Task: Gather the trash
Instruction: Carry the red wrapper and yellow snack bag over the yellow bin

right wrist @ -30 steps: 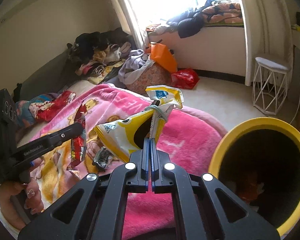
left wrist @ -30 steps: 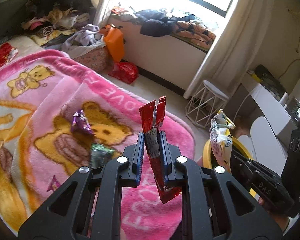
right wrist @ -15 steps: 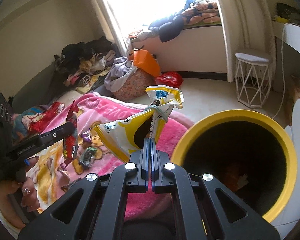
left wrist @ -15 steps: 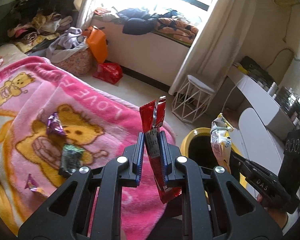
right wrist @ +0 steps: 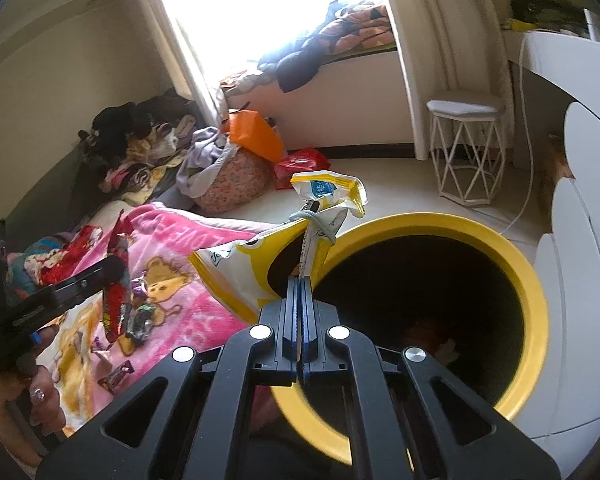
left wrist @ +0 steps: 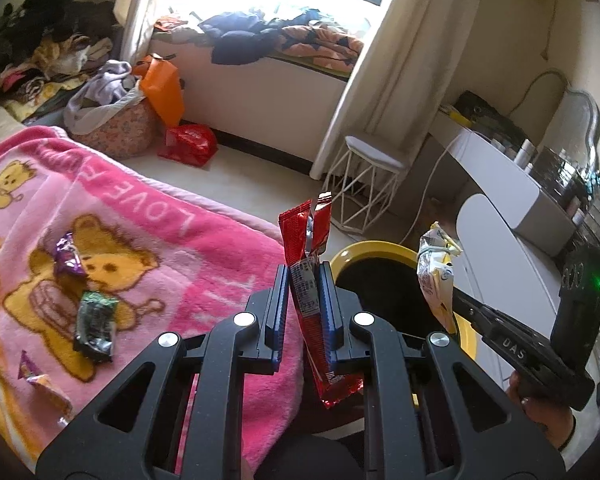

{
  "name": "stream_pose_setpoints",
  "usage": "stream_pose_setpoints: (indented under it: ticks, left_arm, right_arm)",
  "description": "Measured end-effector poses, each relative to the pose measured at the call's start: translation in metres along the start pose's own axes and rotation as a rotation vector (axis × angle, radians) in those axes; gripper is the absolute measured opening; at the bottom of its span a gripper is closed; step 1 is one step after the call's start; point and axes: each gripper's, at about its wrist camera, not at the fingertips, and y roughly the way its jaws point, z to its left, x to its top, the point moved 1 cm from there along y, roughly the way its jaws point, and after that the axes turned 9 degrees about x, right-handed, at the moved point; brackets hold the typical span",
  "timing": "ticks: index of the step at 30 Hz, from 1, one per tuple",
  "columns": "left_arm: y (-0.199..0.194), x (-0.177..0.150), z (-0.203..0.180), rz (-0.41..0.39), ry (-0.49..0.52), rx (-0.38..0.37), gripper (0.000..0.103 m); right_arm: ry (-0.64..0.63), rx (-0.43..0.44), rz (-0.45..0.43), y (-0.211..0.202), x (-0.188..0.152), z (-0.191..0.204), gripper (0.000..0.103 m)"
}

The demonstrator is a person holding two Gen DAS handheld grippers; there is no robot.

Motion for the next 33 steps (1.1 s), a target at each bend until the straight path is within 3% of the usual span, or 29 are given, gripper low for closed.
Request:
stream_pose_setpoints:
  ticks: [20, 33]
  left_arm:
    - [0.025, -0.011, -0.053, 0.042, 0.107, -0.042, 0.011]
    - [0.047, -0.021, -0.080, 0.072, 0.148, -0.072, 0.011]
  right_arm:
    - [0.074, -0.108, -0.021, -0.013, -0.004, -0.055, 0.002]
    - [0.129, -0.152, 0.017, -0.010, -0.010, -0.085, 0.002]
